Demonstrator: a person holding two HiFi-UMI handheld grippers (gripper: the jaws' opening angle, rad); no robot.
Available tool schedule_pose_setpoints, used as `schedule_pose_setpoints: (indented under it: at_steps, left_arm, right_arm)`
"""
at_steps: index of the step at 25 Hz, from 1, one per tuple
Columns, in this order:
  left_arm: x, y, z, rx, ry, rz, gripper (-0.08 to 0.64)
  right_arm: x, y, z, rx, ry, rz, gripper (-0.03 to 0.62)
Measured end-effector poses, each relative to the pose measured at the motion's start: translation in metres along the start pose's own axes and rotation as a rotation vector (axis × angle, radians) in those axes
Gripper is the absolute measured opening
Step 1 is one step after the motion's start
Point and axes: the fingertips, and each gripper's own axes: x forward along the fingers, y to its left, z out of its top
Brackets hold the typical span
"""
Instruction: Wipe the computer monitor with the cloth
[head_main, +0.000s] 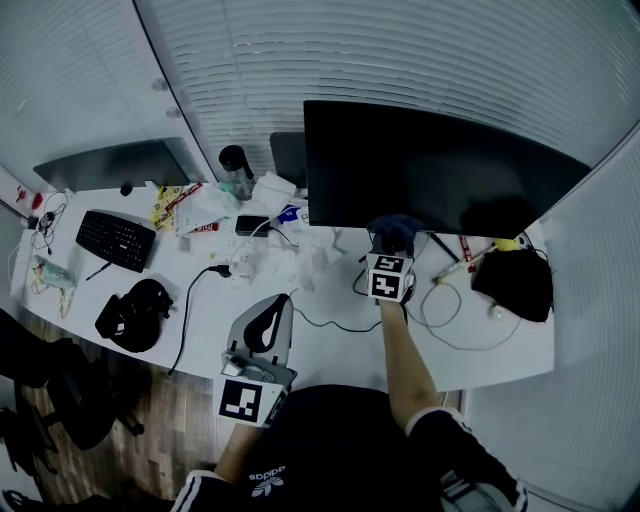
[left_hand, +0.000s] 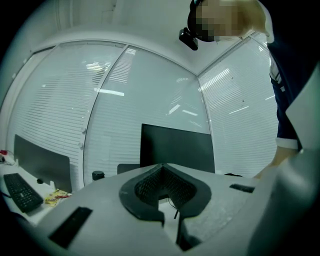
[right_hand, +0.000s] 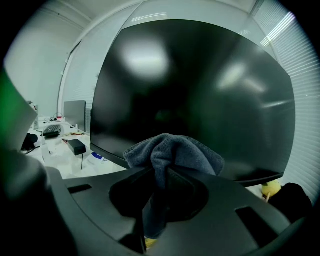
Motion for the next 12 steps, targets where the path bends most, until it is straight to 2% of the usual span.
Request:
schedule_pose_setpoints:
  at_steps: [7, 12]
  left_arm:
    - [-0.015, 0.015, 0.014, -0.001, -0.038, 0.035, 0.005]
    - [-0.033, 0.028, 0.011, 0.011, -0.022, 0.095, 0.005]
  right_arm:
    - [0.004, 0.066, 0.019, -0.045, -0.028, 0.12, 0.046]
    - [0.007, 0.112, 0.032, -0.079, -0.047, 0.206, 0.046]
